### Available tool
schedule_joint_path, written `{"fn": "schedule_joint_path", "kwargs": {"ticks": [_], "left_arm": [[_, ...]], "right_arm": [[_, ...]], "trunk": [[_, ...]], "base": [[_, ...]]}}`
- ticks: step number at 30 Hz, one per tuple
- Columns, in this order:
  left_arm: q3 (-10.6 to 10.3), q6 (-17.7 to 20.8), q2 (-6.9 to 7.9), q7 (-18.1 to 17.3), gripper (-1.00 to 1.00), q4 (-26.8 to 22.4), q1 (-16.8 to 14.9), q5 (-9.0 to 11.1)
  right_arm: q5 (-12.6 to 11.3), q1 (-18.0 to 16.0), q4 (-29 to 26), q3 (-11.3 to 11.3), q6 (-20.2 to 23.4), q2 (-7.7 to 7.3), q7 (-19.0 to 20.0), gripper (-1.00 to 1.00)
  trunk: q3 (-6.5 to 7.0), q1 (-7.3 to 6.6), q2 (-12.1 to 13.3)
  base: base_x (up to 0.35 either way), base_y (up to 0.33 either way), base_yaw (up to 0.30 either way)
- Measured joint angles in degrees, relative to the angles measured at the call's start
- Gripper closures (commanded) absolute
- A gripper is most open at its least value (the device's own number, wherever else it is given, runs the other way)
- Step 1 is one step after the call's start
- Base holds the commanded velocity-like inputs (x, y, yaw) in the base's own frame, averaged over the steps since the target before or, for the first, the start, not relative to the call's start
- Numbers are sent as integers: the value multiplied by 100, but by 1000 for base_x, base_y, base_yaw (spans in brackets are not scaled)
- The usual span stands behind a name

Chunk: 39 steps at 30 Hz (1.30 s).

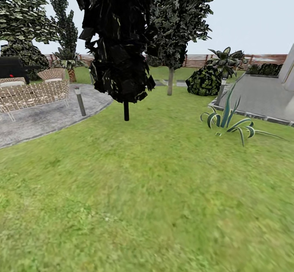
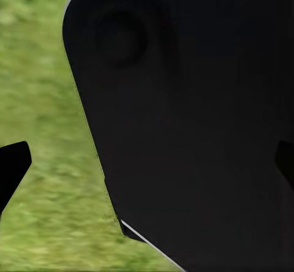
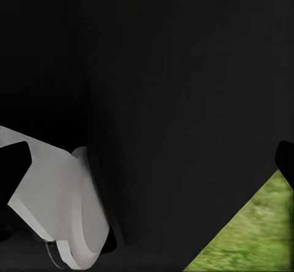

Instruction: Take the three Easter eggs out of the wicker basket on the lawn in the garden, then place them on the lawn next to a single tree (choose any tree) so that all three eggs are next to the same tree and none are left in the basket.

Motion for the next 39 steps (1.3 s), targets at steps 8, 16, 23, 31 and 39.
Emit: {"fn": "schedule_joint_path", "kwargs": {"ticks": [8,16,23,31,39], "left_arm": [[0,1,0,0,-100,0,0,-23],[0,-2,0,1,-100,0,0,-35],[0,-1,0,1,-100,1,0,-36],[0,0,0,1,-100,1,0,-37],[0,0,0,1,-100,1,0,-37]], "right_arm": [[-3,0,0,0,-4,0,0,-100],[0,0,0,2,-5,20,0,-100],[-1,0,0,-1,-4,20,0,-100],[-5,0,0,-3,-5,18,0,-100],[-7,0,-1,-3,-3,18,0,-100]], "trunk": [[0,0,0],[0,0,0],[0,0,0],[0,0,0],[0,0,0]], "base": [[307,-165,0],[307,-154,0],[307,-144,37],[307,-142,18],[307,-142,-121]]}}
